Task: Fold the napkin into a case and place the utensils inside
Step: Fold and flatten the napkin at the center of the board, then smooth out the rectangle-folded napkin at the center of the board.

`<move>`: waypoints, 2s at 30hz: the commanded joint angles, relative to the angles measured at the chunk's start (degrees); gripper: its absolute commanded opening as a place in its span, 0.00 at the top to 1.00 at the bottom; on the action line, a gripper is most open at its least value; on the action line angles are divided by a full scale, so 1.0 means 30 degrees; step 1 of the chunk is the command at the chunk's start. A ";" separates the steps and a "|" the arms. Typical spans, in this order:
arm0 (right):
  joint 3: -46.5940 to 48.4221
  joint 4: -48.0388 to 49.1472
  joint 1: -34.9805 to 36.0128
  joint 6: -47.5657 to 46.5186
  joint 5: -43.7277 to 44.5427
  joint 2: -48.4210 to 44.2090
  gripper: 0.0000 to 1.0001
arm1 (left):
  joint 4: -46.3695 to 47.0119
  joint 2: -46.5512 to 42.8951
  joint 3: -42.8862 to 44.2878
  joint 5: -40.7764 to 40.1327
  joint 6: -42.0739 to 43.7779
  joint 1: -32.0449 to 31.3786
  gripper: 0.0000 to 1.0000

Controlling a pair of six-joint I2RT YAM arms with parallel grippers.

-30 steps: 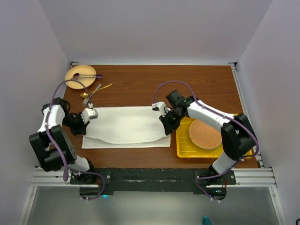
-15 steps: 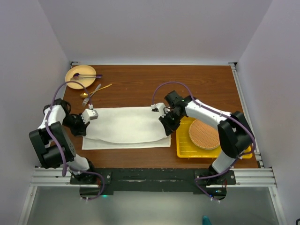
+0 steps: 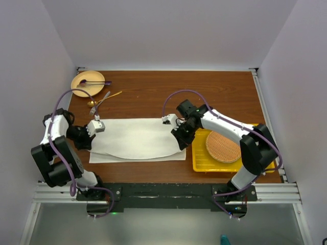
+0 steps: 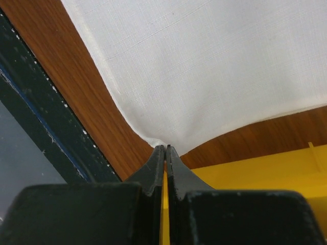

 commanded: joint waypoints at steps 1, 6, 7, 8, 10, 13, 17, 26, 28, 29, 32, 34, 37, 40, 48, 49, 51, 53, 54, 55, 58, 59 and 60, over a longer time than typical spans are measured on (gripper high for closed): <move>0.0730 0.0005 0.0217 -0.0031 0.0232 0.1023 1.00 | 0.0228 -0.0266 -0.0528 0.0061 0.0255 0.0207 0.98; 0.0848 0.0064 0.0188 -0.0265 0.0962 0.1495 1.00 | 0.0756 -0.0324 -0.1201 0.0179 -0.0097 0.0206 0.95; 0.0819 0.0064 0.0159 -0.0294 0.1081 0.1524 1.00 | 0.0844 -0.0382 -0.1289 0.0208 -0.0155 0.0207 0.95; 0.0819 0.0006 0.0188 -0.0353 0.1257 0.1496 1.00 | 0.0961 -0.0412 -0.1377 0.0208 -0.0243 0.0207 0.95; 0.0760 -0.0227 0.0159 -0.0470 0.1434 0.1379 1.00 | 0.1108 -0.0500 -0.1583 0.0208 -0.0332 0.0206 0.95; 0.0819 -0.0433 0.0158 -0.0558 0.1522 0.0969 1.00 | 0.1137 -0.0676 -0.1612 0.0267 -0.0361 0.0178 0.96; 0.0381 -0.0317 0.0158 -0.0792 0.1668 0.0938 1.00 | 0.1313 -0.0589 -0.1613 0.0238 -0.0390 0.0178 0.95; 0.2746 -0.2074 0.0158 -0.0854 -0.0231 0.0882 0.59 | -0.2256 -0.0502 0.1540 0.2810 0.0197 0.0997 0.36; 0.3248 -0.2016 0.0129 -0.0502 -0.0556 0.0617 0.47 | -0.2728 -0.0354 0.2514 0.4567 -0.0909 0.0998 0.34; 0.3656 -0.1900 0.0158 -0.0152 -0.0674 0.0645 0.44 | -0.2701 -0.0354 0.3185 0.5153 -0.1208 0.0998 0.32; 0.4360 -0.1139 0.0129 0.0173 -0.0500 0.1521 0.40 | -0.1184 -0.0557 0.2990 0.6389 -0.3079 0.0736 0.30; 0.4684 -0.0555 0.0100 0.0349 -0.0178 0.2631 0.35 | 0.0599 -0.0588 0.2346 0.6098 -0.4425 0.0267 0.33; 0.5677 0.0676 -0.0309 0.1079 -0.0147 0.3602 0.24 | 0.3378 -0.0413 0.0853 0.5950 -0.7024 -0.0115 0.37; 0.6907 0.1235 -0.1275 0.1665 -0.0995 0.4832 0.12 | 0.4709 -0.0091 0.1110 0.7352 -0.9722 -0.0115 0.34; 0.9663 0.1382 -0.1541 0.1609 -0.1146 0.9076 0.10 | 1.0767 -0.1057 -0.0644 0.8412 -1.6346 -0.2515 0.21; 1.0188 0.1441 -0.1541 0.1465 -0.0883 0.9460 0.10 | 1.1356 -0.0854 -0.0965 0.8440 -1.7082 -0.2750 0.21; 1.0631 0.1616 -0.1541 0.1317 -0.0705 1.0308 0.10 | 1.3254 -0.0386 -0.1289 0.8499 -1.9768 -0.2899 0.21; 1.1363 0.1559 -0.1599 0.1083 -0.0646 1.0751 0.11 | 1.3967 0.0727 -0.1232 0.8295 -2.1156 -0.2928 0.21; 1.1627 0.1500 -0.1628 0.0995 -0.0675 1.1072 0.10 | 1.4057 0.1397 -0.0942 0.8352 -2.1916 -0.2870 0.21; 1.2122 0.1529 -0.1687 0.0878 -0.0733 1.1104 0.10 | 1.4029 0.1549 -0.0852 0.8498 -2.2069 -0.2811 0.15; 1.3032 0.1966 -0.1775 0.0789 -0.1815 1.0407 0.08 | 1.4845 0.0126 -0.0879 0.9465 -2.2829 -0.2402 0.00; 1.3152 0.2200 -0.1775 0.0789 -0.2079 1.0025 0.08 | 1.5226 -0.0552 -0.0880 0.9234 -2.3035 -0.2343 0.00; 1.3211 0.2812 -0.1775 0.0876 -0.2516 0.9644 0.07 | 1.5809 -0.1922 -0.0851 0.9029 -2.3356 -0.2371 0.00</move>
